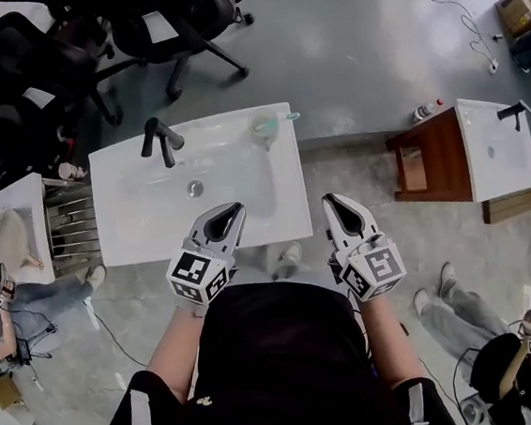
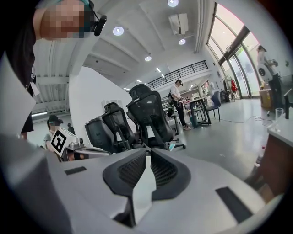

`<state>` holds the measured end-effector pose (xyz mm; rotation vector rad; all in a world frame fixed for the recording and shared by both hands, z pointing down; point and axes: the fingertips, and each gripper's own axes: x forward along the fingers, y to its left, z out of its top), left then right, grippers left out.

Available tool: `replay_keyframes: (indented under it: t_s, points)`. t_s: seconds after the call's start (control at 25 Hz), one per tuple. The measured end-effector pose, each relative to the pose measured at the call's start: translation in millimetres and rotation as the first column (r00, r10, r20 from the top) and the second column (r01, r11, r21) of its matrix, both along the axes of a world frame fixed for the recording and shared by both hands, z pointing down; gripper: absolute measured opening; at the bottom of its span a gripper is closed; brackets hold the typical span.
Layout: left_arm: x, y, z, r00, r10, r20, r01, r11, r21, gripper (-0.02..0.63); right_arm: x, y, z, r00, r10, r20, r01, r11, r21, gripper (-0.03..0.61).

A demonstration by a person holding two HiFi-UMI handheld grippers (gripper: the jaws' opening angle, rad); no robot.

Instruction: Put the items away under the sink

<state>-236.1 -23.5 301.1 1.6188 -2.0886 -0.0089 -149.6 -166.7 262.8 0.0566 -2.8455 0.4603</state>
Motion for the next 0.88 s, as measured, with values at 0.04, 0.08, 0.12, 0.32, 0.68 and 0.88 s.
replay_keyframes:
  t_s: [0.04, 0.08, 0.12, 0.32, 0.68, 0.88]
  points:
    - [-4, -5, 5, 1.0, 0.016, -0.004, -0.016, 1.0, -0.005, 0.025, -4, -3, 4, 1.0, 0.012, -0.007, -0.012, 1.0, -0.003, 0.046]
    - [-7, -10, 9, 0.999, 0.033, -0.008, -0.033, 0.999, -0.008, 0.025, -9, -6, 7, 1.0, 0.023, -0.013, -0.023, 1.0, -0.006, 0.046]
    - [-10, -15, 13, 0.999, 0.048, -0.014, -0.049, 0.999, -0.01, 0.025, -14, -8, 9, 0.999, 0.035, -0.018, -0.035, 0.999, -0.011, 0.046]
    - [-24, -38, 34, 0.993, 0.109, -0.051, -0.109, 0.994, -0.003, 0.025, -39, -18, 26, 0.996, 0.074, -0.054, -0.076, 0.996, -0.037, 0.046]
    - [-53, -73, 82, 0.978, 0.177, -0.113, -0.179, 0.984, -0.01, 0.026, -85, -35, 73, 0.979, 0.148, -0.139, -0.162, 0.982, -0.092, 0.046]
    - [-65, -87, 109, 0.968, 0.206, -0.146, -0.213, 0.977, -0.03, 0.037, -107, -45, 96, 0.967, 0.18, -0.182, -0.203, 0.972, -0.117, 0.048]
